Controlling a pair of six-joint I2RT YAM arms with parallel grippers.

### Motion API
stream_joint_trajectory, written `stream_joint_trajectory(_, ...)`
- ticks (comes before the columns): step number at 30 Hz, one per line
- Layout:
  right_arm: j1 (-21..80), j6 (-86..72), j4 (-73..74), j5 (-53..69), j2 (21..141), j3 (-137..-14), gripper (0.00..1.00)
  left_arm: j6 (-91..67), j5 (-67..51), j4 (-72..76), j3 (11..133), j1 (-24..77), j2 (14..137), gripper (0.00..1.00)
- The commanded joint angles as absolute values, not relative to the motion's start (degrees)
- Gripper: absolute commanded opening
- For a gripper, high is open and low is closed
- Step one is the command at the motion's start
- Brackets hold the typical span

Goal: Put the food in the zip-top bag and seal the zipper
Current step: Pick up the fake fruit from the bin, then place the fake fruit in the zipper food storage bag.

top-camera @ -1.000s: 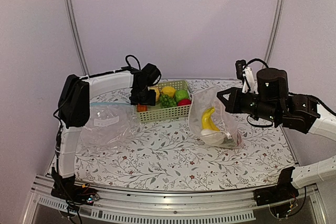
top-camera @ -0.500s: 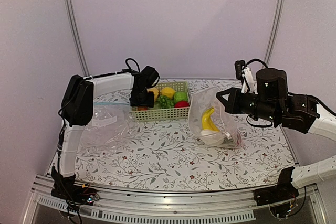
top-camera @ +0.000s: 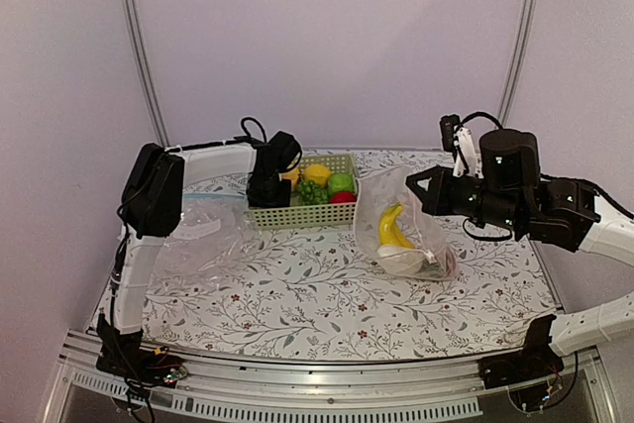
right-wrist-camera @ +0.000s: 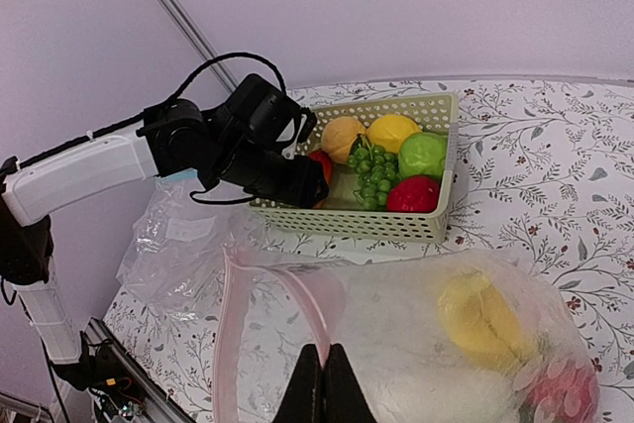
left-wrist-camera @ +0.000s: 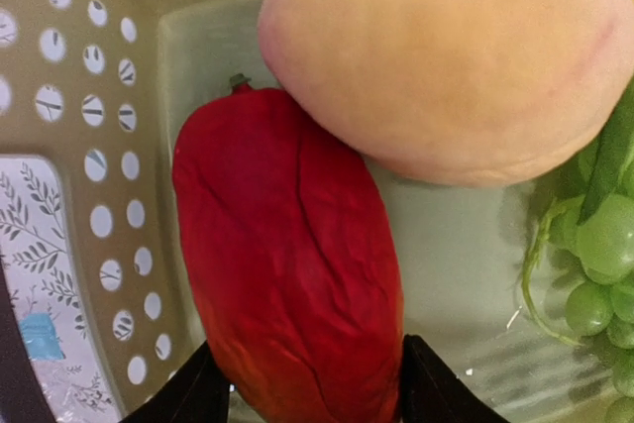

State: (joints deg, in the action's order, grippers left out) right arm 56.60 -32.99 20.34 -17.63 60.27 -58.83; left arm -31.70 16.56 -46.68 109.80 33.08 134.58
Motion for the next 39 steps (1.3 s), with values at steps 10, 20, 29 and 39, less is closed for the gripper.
stream_joint_trajectory(10, 56.79, -33.22, 19.79, -17.92, 60.84, -59.77, 0.0, -32.44, 19.01, -40.54, 103.78, 31.73, 128.6, 0.43)
stream_joint_trajectory(20, 56.79, -33.34, 19.69, -17.73, 61.26, -59.89, 0.0, -32.67, 19.15, -29.24, 91.42, 33.01, 112.51, 0.41)
stream_joint_trajectory(29, 56.84, -33.33, 19.39, -17.14, 61.57, -60.02, 0.0, -34.96, 13.31, -23.79, 81.63, 34.48, 101.32, 0.4)
stream_joint_trajectory(39, 56.86, -33.16, 19.35, -17.06, 62.04, -60.26, 0.0, -31.17, 13.34, -21.12, 74.67, 44.16, 82.87, 0.41)
